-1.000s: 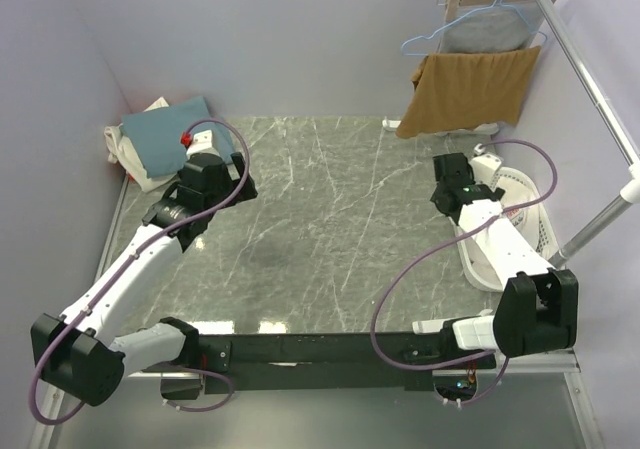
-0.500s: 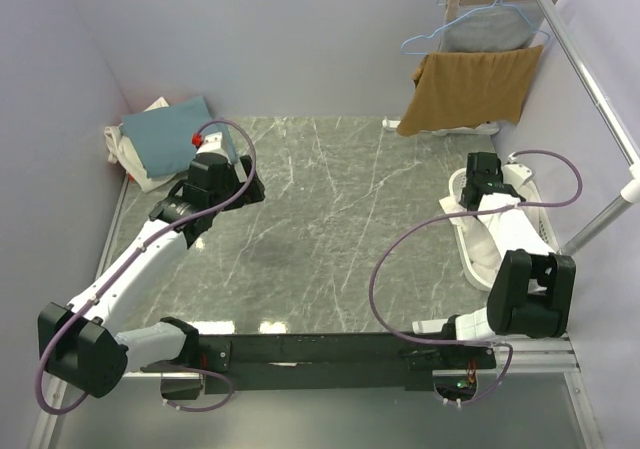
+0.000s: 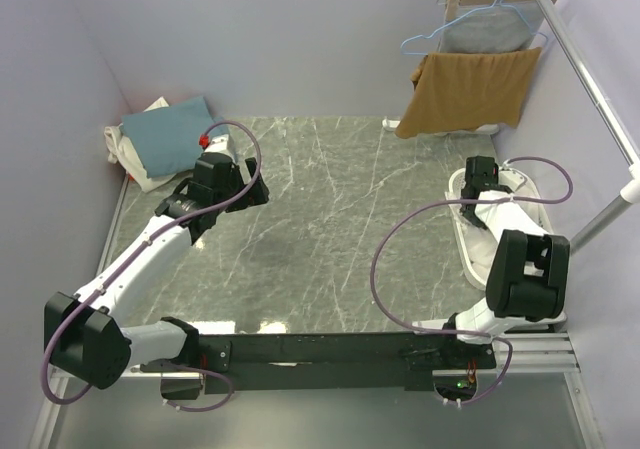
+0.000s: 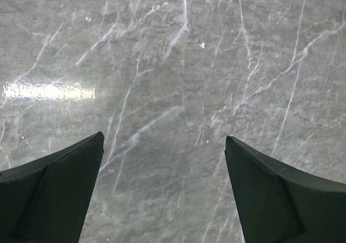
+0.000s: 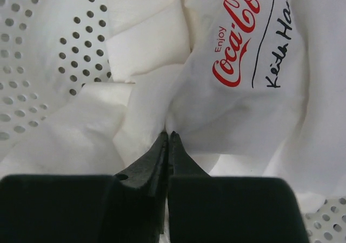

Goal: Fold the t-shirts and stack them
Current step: Grab crumpled tshirt from bin with the right arm, then move the tshirt to the center of the board, then flatten out the tshirt

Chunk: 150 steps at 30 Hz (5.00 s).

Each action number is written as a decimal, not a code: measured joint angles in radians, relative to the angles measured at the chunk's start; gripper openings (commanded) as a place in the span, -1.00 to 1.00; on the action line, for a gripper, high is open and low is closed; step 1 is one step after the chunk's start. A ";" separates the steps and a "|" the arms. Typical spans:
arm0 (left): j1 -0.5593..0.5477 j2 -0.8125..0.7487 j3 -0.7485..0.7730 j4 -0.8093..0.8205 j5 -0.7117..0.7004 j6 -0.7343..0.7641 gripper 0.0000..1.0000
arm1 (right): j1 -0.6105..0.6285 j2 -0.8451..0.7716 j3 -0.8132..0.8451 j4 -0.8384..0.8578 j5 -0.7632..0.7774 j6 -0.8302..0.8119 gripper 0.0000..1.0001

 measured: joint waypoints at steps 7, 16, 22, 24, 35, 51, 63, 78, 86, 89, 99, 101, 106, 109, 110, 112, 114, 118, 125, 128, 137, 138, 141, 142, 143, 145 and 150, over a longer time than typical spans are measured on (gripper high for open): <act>0.000 0.007 0.000 0.000 0.000 0.000 0.99 | 0.040 -0.229 -0.047 0.016 -0.024 -0.059 -1.00; 0.000 0.017 0.000 0.001 0.004 -0.001 0.99 | 0.174 -0.607 0.043 0.032 -0.127 -0.166 -1.00; 0.000 0.017 0.000 0.001 0.003 -0.002 0.99 | 0.294 -0.671 0.190 -0.004 -0.267 -0.235 -1.00; 0.000 0.017 0.000 0.002 0.003 -0.002 0.99 | 0.312 -0.676 0.264 -0.015 -0.333 -0.257 -1.00; 0.000 0.016 0.000 0.019 0.008 -0.007 0.99 | 0.409 -0.564 0.760 -0.068 -0.647 -0.336 -1.00; 0.000 0.003 0.000 -0.013 -0.124 -0.080 0.99 | 0.523 -0.284 1.146 0.072 -1.203 -0.214 -1.00; 0.002 -0.316 -0.052 0.003 -0.220 -0.098 0.99 | 0.629 -0.218 0.443 0.126 -1.047 -0.167 -1.00; -0.085 -0.230 -0.339 0.008 0.045 -0.140 0.99 | 0.628 0.080 0.475 -0.052 -0.140 -0.148 0.78; -0.117 -0.244 -0.474 0.015 0.014 -0.233 0.98 | 0.690 -0.155 0.226 0.033 -0.393 -0.097 0.79; -0.120 -0.204 -0.492 0.043 -0.002 -0.253 0.97 | 0.723 -0.096 0.187 0.085 -0.494 -0.070 0.76; -0.122 -0.117 -0.545 0.161 -0.013 -0.294 0.90 | 0.748 0.255 0.254 0.109 -0.603 -0.046 0.70; -0.122 -0.112 -0.550 0.187 -0.013 -0.297 0.70 | 0.748 0.287 0.286 0.107 -0.603 -0.052 0.35; -0.124 -0.108 -0.580 0.244 -0.001 -0.305 -0.39 | 0.748 0.322 0.361 0.113 -0.602 -0.076 -0.88; -0.127 -0.086 -0.590 0.264 0.016 -0.303 -0.98 | 0.748 0.322 0.399 0.113 -0.611 -0.084 -1.00; -0.127 -0.077 -0.590 0.270 0.019 -0.307 -0.98 | 0.748 0.322 0.414 0.113 -0.613 -0.088 -1.00; -0.128 -0.060 -0.587 0.281 0.026 -0.299 -0.98 | 0.748 0.319 0.424 0.119 -0.615 -0.092 -1.00; -0.128 -0.055 -0.578 0.275 0.025 -0.297 -0.98 | 0.748 0.301 0.420 0.120 -0.608 -0.102 -1.00; -0.128 -0.050 -0.517 0.218 0.007 -0.268 -0.98 | 0.748 0.212 0.409 0.099 -0.574 -0.127 -0.46; -0.110 0.014 -0.232 0.141 -0.055 -0.182 -0.98 | 0.753 0.034 0.387 0.082 -0.612 -0.159 0.27; -0.077 0.075 -0.114 0.145 -0.055 -0.153 -0.98 | 0.779 0.007 0.312 0.097 -0.633 -0.159 0.29; -0.002 0.276 0.068 0.145 -0.051 -0.105 -0.98 | 0.896 0.113 0.205 0.090 -0.661 -0.161 0.39; 0.003 0.291 0.069 0.144 -0.050 -0.104 -0.98 | 0.903 0.124 0.207 0.090 -0.651 -0.166 0.43; 0.016 0.320 0.069 0.139 -0.045 -0.102 -0.98 | 0.935 0.156 0.230 0.080 -0.572 -0.209 0.54; 0.018 0.325 0.069 0.138 -0.043 -0.102 -0.98 | 0.945 0.166 0.242 0.078 -0.543 -0.228 0.55; 0.019 0.327 0.069 0.138 -0.039 -0.102 -0.98 | 0.962 0.180 0.267 0.068 -0.494 -0.262 0.56; 0.020 0.328 0.069 0.138 -0.034 -0.102 -0.98 | 0.995 0.204 0.308 0.057 -0.425 -0.316 0.58; 0.021 0.330 0.069 0.143 -0.018 -0.102 -0.98 | 1.094 0.255 0.353 0.057 -0.238 -0.475 0.59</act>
